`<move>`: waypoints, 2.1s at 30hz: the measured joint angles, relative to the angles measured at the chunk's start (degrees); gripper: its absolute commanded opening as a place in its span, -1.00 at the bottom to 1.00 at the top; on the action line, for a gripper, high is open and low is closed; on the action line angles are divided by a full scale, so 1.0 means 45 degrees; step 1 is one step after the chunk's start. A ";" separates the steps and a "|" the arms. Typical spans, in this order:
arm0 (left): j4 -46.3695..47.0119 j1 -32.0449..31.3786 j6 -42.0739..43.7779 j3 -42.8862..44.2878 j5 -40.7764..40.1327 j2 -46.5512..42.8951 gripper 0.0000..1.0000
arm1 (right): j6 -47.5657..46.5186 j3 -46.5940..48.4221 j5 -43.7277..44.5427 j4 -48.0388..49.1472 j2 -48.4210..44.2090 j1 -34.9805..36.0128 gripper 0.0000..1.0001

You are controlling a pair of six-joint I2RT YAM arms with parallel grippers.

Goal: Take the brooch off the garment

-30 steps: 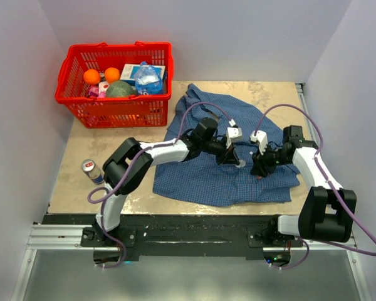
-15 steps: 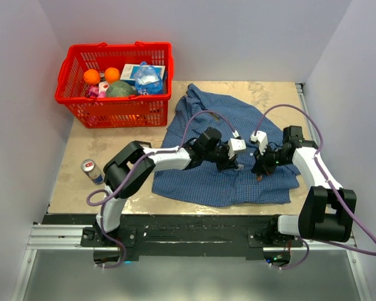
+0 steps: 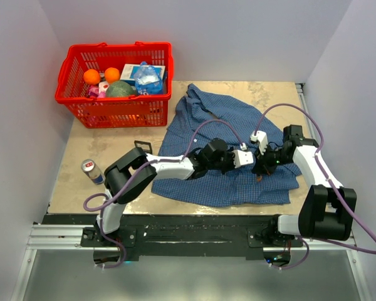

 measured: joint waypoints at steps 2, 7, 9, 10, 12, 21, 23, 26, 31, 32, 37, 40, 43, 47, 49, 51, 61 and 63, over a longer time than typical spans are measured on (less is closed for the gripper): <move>0.0073 -0.0146 0.0432 0.0000 -0.0466 -0.0015 -1.00 | 0.0019 0.0000 0.0000 0.0005 0.0000 0.0000 -0.97; -0.0447 0.0151 0.1151 0.0044 -0.1132 -0.0325 -1.00 | 0.0398 0.0000 -0.0175 0.0170 -0.0019 0.0000 -0.44; -0.1195 0.0534 0.1088 0.0287 -0.1020 -0.0588 -1.00 | 0.0685 0.0073 -0.0219 0.0243 -0.0049 0.0000 -0.24; -0.1642 0.0797 0.0991 0.0520 -0.0767 -0.0695 -1.00 | 0.0840 0.0151 -0.0223 0.0277 -0.0092 0.0000 -0.10; -0.2419 0.1307 0.0733 0.0937 -0.0155 -0.0947 -1.00 | 0.1141 0.0340 -0.0233 0.0432 -0.0306 0.0000 0.00; -0.5872 0.2977 0.0301 0.2040 0.3638 -0.2526 -1.00 | 0.2871 0.1991 -0.0223 0.1851 -0.1297 0.0107 0.22; -0.6645 0.3143 0.0325 0.2448 0.4609 -0.2463 -1.00 | 0.2982 0.2404 -0.0112 0.1977 -0.1205 0.0350 0.22; -0.7208 0.3657 -0.0073 0.2992 0.6096 -0.2322 -1.00 | 0.3356 0.2992 0.0112 0.2084 -0.1073 0.0889 0.22; -0.6693 0.4823 -0.1651 0.3147 0.7830 -0.2317 -1.00 | 0.4046 0.3662 -0.0442 0.2642 -0.0928 0.1156 0.21; -0.6557 0.4983 -0.2001 0.3138 0.8087 -0.2317 -1.00 | 0.4129 0.3657 -0.0641 0.2739 -0.0928 0.1156 0.22; -0.5804 0.5056 -0.3031 0.3021 0.8723 -0.2385 -1.00 | 0.4779 0.3657 -0.1860 0.2963 -0.0840 0.1370 0.25; -0.5678 0.4935 -0.3225 0.2866 0.8952 -0.2555 -1.00 | 0.5144 0.3643 -0.2229 0.3191 -0.0835 0.2001 0.27; -0.5435 0.4872 -0.3487 0.2569 0.9228 -0.2778 -1.00 | 0.5683 0.3551 -0.2482 0.3589 -0.0850 0.2735 0.29; -0.5183 0.4862 -0.3774 0.2171 0.9428 -0.3113 -1.00 | 0.5877 0.3536 -0.2521 0.3609 -0.0845 0.3138 0.29; -0.5192 0.4804 -0.3774 0.2132 0.9452 -0.3264 -1.00 | 0.5853 0.3536 -0.2521 0.3570 -0.0845 0.3230 0.31; -0.5231 0.4716 -0.3721 0.2103 0.9462 -0.3453 -1.00 | 0.5843 0.3541 -0.2521 0.3570 -0.0831 0.3347 0.31; -0.5090 0.4367 -0.3827 0.2084 0.9505 -0.3711 -1.00 | 0.5814 0.3813 -0.2526 0.3327 -0.0695 0.3954 0.29; -0.5061 0.4367 -0.3886 0.2084 0.9505 -0.3711 -1.00 | 0.5809 0.3876 -0.2521 0.3313 -0.0651 0.4041 0.29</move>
